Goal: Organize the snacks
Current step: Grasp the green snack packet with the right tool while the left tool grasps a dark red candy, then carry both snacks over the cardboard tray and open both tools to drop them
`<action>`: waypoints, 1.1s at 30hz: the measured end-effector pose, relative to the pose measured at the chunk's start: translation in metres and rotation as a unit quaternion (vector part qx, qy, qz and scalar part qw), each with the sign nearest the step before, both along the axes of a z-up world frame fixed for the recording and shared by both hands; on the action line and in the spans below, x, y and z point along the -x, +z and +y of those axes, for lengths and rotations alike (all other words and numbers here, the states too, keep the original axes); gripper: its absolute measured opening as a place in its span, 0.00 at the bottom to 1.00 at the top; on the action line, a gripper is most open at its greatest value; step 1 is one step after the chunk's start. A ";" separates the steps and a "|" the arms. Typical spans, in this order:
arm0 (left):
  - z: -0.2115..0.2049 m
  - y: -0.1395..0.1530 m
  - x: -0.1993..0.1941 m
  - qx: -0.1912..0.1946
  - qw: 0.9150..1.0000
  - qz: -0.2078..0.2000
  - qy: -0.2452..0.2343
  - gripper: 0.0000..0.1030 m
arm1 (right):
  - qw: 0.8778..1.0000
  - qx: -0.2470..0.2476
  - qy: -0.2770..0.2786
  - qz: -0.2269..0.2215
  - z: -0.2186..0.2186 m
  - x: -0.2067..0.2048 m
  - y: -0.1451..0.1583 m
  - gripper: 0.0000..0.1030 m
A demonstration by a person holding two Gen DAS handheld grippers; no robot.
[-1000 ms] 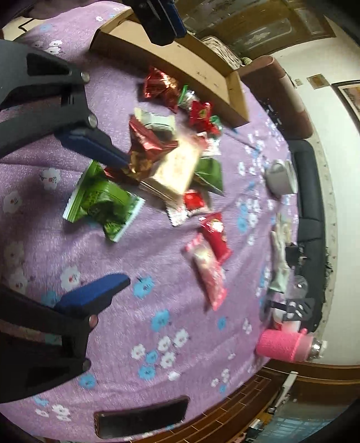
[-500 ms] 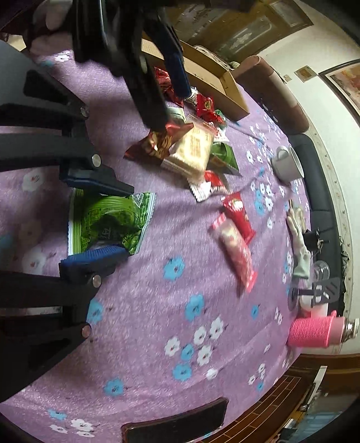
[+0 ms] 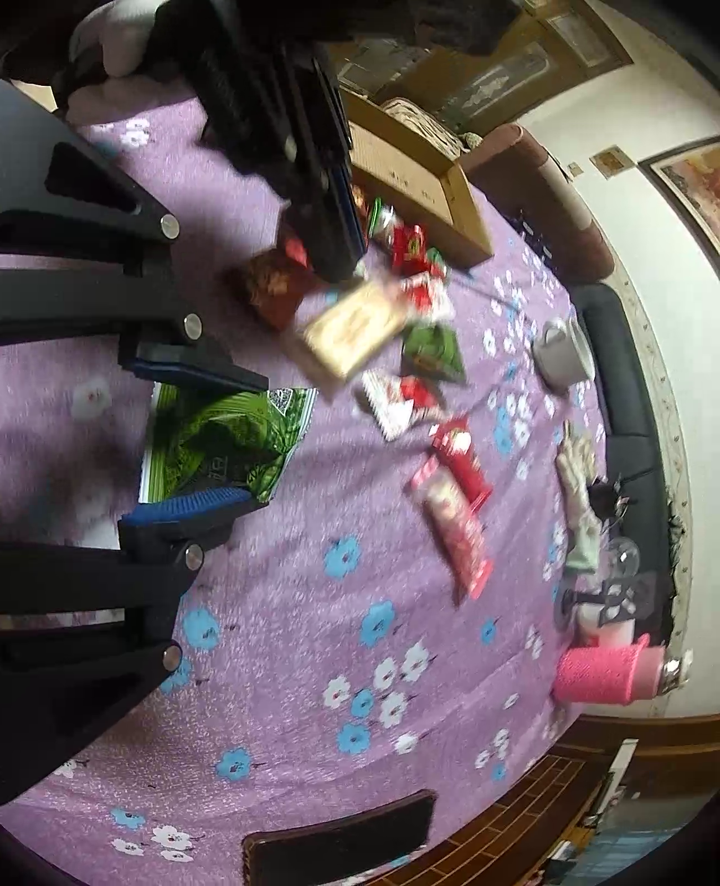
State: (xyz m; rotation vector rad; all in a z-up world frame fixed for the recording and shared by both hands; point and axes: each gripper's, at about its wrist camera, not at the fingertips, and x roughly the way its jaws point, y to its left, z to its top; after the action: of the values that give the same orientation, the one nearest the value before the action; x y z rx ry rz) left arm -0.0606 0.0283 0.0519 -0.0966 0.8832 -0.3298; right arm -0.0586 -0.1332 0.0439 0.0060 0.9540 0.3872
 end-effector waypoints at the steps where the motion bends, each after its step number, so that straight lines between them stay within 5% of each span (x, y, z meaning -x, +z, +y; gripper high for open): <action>1: 0.008 0.004 0.005 0.008 1.000 -0.005 0.006 0.15 | 1.000 0.001 0.004 -0.003 0.005 0.002 0.003 0.31; 4: 0.038 0.016 0.021 0.037 0.999 -0.016 0.034 0.13 | 1.000 0.004 0.020 -0.011 0.022 0.008 0.010 0.31; 9: 0.051 0.010 0.022 0.033 0.999 0.000 0.042 0.15 | 0.999 0.003 0.027 -0.023 0.037 0.014 0.022 0.31; 13: 0.029 -0.009 0.017 0.023 0.999 0.019 0.019 0.37 | 1.000 0.004 0.020 -0.023 0.032 0.020 0.024 0.31; 18: -0.006 -0.031 0.000 -0.031 0.999 0.017 0.006 0.50 | 1.000 0.005 0.017 -0.019 0.024 0.025 0.022 0.31; 20: -0.015 -0.040 -0.004 -0.043 0.999 0.022 0.000 0.48 | 1.000 0.003 0.017 -0.019 0.023 0.026 0.022 0.31; 22: -0.016 -0.040 -0.001 -0.032 0.999 0.023 -0.010 0.32 | 1.000 0.002 0.017 -0.020 0.022 0.026 0.024 0.31; 27: 0.008 -0.015 0.016 0.016 1.000 0.011 0.003 0.32 | 0.999 -0.008 0.036 -0.021 0.035 0.026 0.029 0.31; 33: 0.087 0.019 0.045 0.050 0.995 -0.011 0.091 0.32 | 0.994 -0.033 0.099 -0.009 0.092 0.023 0.038 0.31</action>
State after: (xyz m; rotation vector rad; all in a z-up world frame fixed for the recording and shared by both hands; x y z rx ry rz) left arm -0.1056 0.1152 0.0705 -0.2647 0.8298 -0.2049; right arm -0.0812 -0.0415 0.0820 -0.0319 0.9256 0.6015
